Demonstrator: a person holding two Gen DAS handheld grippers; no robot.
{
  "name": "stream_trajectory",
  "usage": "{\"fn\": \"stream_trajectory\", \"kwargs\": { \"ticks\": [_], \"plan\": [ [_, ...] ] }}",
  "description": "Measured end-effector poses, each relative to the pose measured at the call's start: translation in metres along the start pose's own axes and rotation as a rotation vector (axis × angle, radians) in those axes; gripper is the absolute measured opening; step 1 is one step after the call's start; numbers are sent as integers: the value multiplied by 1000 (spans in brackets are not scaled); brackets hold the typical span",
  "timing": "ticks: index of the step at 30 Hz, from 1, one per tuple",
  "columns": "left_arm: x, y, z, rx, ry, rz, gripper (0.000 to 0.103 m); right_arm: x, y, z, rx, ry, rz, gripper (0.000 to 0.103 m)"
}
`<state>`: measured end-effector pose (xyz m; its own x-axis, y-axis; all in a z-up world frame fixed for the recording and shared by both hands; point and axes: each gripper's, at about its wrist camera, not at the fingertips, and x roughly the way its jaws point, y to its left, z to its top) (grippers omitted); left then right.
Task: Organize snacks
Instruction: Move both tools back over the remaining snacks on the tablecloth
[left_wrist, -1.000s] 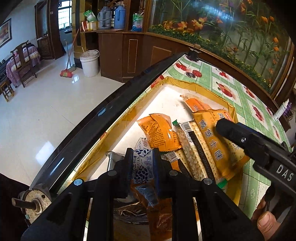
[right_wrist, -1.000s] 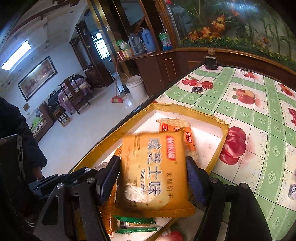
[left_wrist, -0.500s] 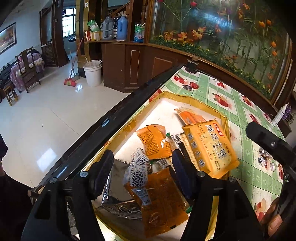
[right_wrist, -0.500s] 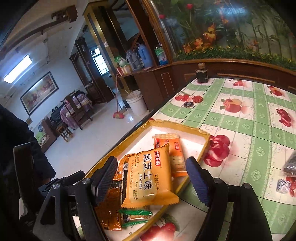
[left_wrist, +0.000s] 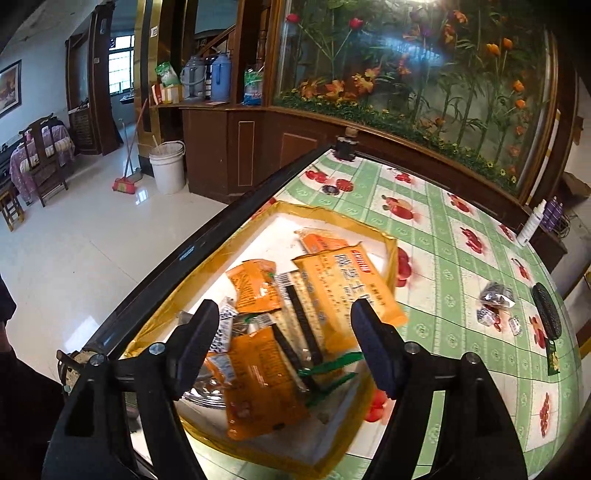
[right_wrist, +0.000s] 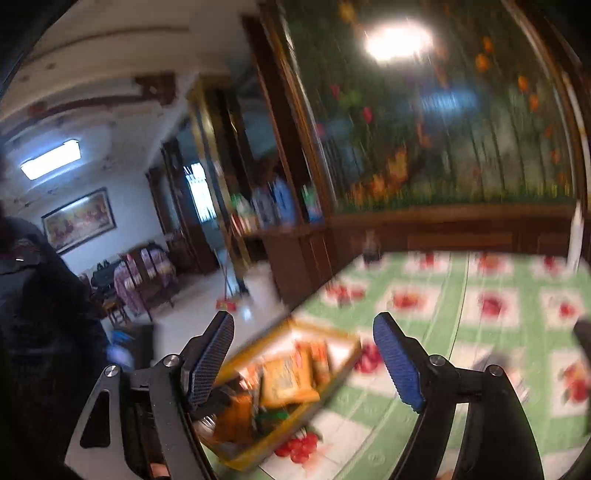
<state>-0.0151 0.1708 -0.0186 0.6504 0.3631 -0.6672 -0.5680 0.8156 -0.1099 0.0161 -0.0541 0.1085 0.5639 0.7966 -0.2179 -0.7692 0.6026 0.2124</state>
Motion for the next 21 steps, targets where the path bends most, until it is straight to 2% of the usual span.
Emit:
{"fn": "stream_trajectory", "kwargs": {
  "ticks": [2, 3, 5, 8, 12, 14, 16, 21],
  "plan": [
    [-4, -9, -1, 11, -4, -17, 74, -53, 25, 25, -98, -146, 16, 93],
    [-5, -14, -2, 20, -6, -24, 74, -67, 32, 30, -134, -182, 18, 98],
    [-8, -26, -2, 39, -4, -40, 74, -88, 38, 30, -189, -218, 4, 97],
    [-12, -43, -3, 78, -7, -49, 74, -87, 15, 13, -166, -159, -82, 97],
    [-17, -61, -6, 120, -14, -62, 74, -77, -62, -21, 52, -11, -166, 97],
    [-17, -67, -7, 130, -13, -64, 74, -79, -99, -37, 162, 30, -218, 97],
    [-14, -72, -8, 132, -3, -71, 74, -86, -133, -53, 269, 59, -260, 98],
    [-8, -88, -11, 143, 24, -85, 74, -104, -181, -79, 366, 97, -326, 98]
  ]
}}
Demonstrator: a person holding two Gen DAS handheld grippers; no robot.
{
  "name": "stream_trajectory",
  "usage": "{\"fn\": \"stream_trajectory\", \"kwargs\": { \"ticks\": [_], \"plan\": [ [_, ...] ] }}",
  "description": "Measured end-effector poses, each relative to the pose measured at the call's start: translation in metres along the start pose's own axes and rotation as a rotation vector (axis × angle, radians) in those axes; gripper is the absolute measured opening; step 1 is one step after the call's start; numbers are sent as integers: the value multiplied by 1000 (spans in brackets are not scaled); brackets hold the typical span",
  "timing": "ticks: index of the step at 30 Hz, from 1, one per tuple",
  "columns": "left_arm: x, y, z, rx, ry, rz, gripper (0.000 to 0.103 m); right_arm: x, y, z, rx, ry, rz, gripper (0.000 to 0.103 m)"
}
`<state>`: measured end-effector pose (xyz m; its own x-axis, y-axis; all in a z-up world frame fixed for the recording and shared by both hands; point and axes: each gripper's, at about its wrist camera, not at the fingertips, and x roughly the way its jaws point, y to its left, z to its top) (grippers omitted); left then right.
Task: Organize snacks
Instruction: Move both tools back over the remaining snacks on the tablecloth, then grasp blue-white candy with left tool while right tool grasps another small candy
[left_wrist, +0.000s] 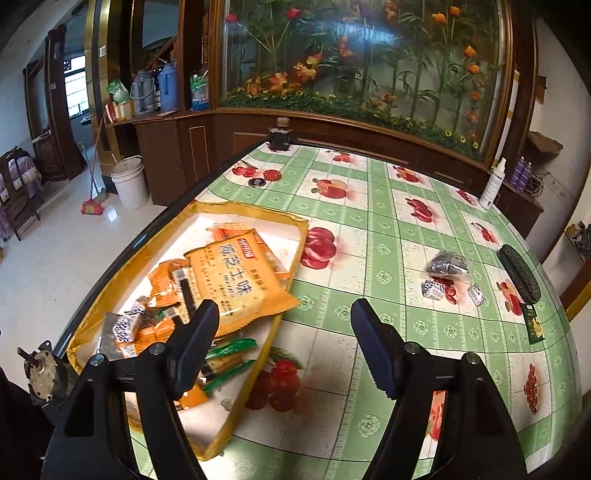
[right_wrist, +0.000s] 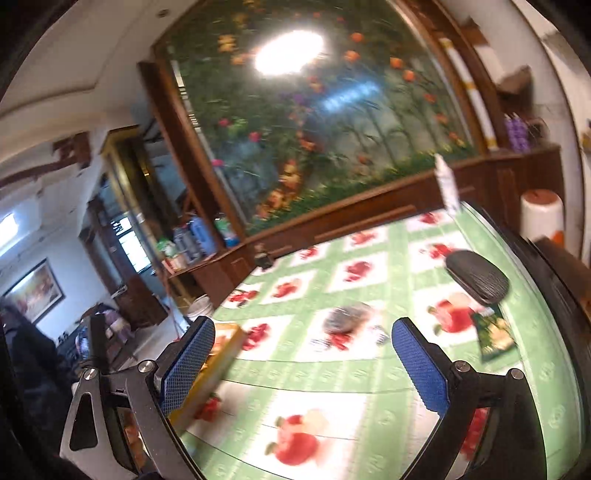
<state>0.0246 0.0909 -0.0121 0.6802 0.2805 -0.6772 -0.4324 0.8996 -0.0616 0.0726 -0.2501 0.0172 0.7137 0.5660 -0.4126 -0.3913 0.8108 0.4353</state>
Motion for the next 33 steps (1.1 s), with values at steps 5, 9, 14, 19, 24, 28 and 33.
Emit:
{"fn": "stream_trajectory", "kwargs": {
  "ticks": [5, 9, 14, 19, 24, 28, 33],
  "plan": [
    [11, -28, -3, 55, 30, -25, 74, 10, -33, -8, 46, 57, -24, 98],
    [24, -59, -4, 107, 66, -67, 74, 28, -50, -12, 59, 107, -42, 98],
    [44, -102, -2, 164, 116, -145, 74, 71, -48, -18, 6, 205, -85, 97],
    [72, -134, 3, 198, 170, -174, 74, 111, -41, -18, -84, 278, -97, 88],
    [96, -147, 4, 192, 225, -197, 73, 132, -44, -13, -109, 305, -109, 81],
    [98, -151, 5, 199, 200, -185, 73, 134, -52, -11, -111, 302, -123, 76],
    [107, -156, 6, 206, 193, -181, 73, 148, -59, -13, -107, 331, -138, 76]
  ]
}}
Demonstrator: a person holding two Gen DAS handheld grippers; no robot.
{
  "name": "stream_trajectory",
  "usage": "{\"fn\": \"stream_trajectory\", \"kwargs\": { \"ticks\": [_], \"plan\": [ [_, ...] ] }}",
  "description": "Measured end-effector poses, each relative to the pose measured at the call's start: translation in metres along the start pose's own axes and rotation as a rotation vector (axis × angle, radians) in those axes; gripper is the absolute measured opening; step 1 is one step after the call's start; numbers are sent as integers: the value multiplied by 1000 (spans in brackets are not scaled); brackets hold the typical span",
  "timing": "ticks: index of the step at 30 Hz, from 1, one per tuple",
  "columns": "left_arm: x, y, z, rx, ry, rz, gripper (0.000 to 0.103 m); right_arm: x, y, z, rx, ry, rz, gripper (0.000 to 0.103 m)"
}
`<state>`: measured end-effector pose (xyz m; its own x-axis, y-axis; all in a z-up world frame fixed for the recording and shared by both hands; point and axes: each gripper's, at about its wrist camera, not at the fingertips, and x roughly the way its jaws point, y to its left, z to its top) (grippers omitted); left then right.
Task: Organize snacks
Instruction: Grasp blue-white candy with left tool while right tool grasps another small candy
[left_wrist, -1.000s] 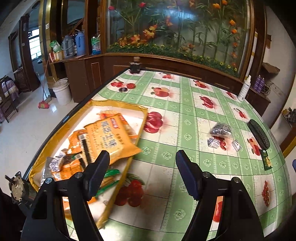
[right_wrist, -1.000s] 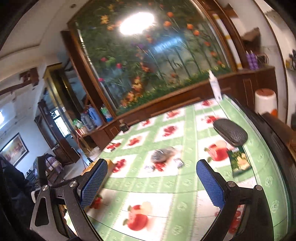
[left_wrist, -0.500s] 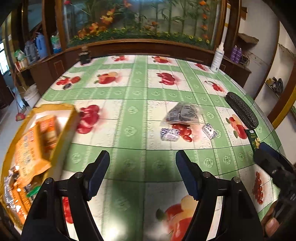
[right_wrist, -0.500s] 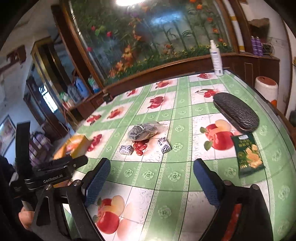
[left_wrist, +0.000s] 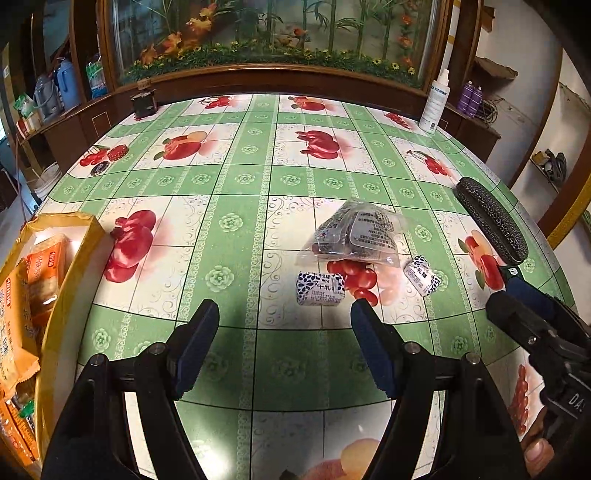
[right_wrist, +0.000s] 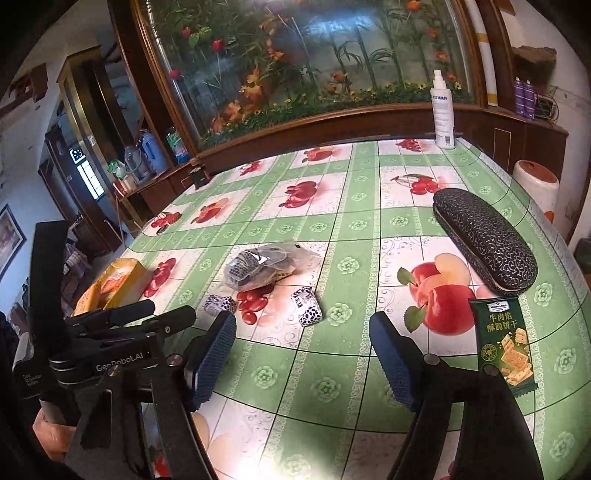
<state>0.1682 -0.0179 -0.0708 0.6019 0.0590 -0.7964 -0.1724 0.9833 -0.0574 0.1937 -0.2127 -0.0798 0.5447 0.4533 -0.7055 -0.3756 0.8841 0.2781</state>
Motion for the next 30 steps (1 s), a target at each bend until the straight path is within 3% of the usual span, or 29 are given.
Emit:
{"fn": "stream_trajectory", "kwargs": {
  "ticks": [14, 17, 19, 24, 30],
  "plan": [
    [46, -4, 13, -33, 70, -22, 72, 44, 7, 10, -48, 86, 5, 72],
    [45, -5, 14, -7, 53, 10, 57, 55, 8, 11, -60, 114, -3, 72],
    [44, -5, 14, 11, 42, 23, 29, 62, 10, 11, -71, 126, -5, 72],
    [44, -3, 13, 34, 35, 9, 30, 74, 20, 13, -121, 147, -32, 71],
    [41, 5, 11, 23, 39, 11, 30, 93, 28, 15, -178, 177, -78, 57]
  ]
}}
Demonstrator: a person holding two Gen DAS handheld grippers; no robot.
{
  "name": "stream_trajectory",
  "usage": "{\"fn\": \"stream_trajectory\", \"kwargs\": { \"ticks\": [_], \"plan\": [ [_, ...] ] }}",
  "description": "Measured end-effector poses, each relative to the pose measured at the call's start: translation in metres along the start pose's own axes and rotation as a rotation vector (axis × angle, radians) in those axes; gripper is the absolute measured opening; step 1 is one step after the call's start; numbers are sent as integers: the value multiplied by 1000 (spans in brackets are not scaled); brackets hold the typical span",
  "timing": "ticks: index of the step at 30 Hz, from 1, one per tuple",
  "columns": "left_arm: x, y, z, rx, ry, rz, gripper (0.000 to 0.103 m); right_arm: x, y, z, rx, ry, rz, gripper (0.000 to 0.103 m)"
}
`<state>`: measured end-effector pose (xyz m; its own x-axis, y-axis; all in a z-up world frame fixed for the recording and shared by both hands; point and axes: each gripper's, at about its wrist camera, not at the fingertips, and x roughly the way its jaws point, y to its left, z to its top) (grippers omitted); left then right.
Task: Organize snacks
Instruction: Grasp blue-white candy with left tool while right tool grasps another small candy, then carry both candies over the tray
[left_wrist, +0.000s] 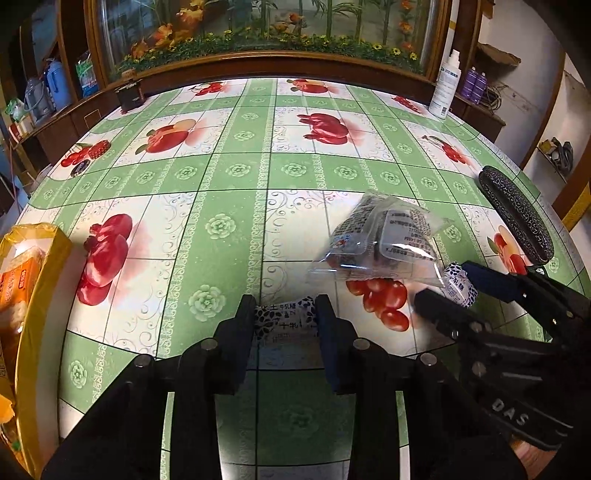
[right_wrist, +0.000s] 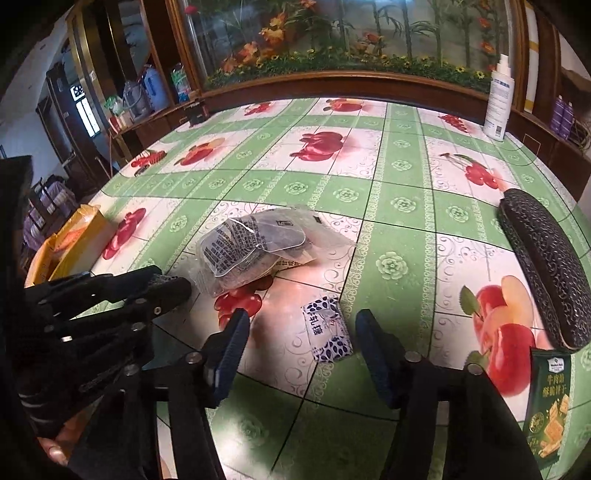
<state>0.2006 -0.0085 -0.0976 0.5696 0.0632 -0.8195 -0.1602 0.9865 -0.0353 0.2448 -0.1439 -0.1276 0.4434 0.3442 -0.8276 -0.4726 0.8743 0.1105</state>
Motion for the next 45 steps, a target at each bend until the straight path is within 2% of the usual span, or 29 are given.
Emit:
{"fn": "stream_trajectory", "kwargs": {
  "ticks": [2, 5, 6, 7, 14, 19, 24, 31, 45],
  "plan": [
    [-1, 5, -1, -11, 3, 0, 30, 3, 2, 2, -15, 4, -33, 51],
    [-5, 13, -5, -27, 4, 4, 30, 2, 2, 1, -18, 3, -45, 33],
    [-6, 16, -7, -32, 4, 9, 30, 1, 1, 0, -12, 2, -38, 22],
    [-7, 19, -8, -38, 5, 12, 30, -1, 0, -2, -3, 1, -31, 21],
    [-25, 28, -18, -48, -22, 25, 30, -17, -2, -11, 48, -26, 7, 21],
    [-57, 35, -23, -48, -96, 55, 30, -46, 5, -13, 75, -87, 56, 21],
    [-89, 49, -30, -72, -160, 85, 30, -78, 20, -16, 87, -142, 114, 20],
    [-118, 67, -41, -107, -202, 110, 30, -108, 43, -21, 79, -187, 178, 20],
    [-158, 101, -62, -166, -266, 150, 30, -137, 98, -23, 18, -229, 247, 21]
  ]
}}
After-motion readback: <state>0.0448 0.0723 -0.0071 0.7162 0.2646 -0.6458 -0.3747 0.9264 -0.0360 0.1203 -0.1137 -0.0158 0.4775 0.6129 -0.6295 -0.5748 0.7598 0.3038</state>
